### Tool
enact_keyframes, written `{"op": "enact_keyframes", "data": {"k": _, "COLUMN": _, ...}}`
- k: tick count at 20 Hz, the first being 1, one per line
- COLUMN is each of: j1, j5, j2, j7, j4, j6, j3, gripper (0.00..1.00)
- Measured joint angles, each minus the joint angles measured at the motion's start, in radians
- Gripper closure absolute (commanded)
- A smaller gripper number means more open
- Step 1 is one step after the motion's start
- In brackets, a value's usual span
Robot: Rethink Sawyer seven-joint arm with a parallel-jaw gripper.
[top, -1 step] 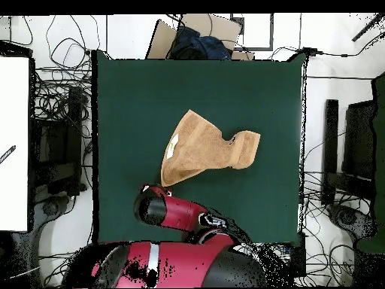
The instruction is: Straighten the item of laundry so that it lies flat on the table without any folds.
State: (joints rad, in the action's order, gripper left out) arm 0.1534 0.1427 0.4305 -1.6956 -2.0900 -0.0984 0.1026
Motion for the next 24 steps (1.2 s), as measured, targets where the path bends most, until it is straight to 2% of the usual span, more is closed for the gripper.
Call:
{"op": "enact_keyframes", "data": {"k": 6, "j1": 0.032, "j5": -0.037, "j2": 0.000, "j7": 0.000, "j4": -0.002, "j6": -0.002, "j3": 0.021, "gripper": 0.00}}
{"op": "enact_keyframes", "data": {"k": 24, "j1": 0.030, "j5": -0.041, "j2": 0.000, "j7": 0.000, "j4": -0.002, "j6": -0.003, "j3": 0.020, "gripper": 0.00}}
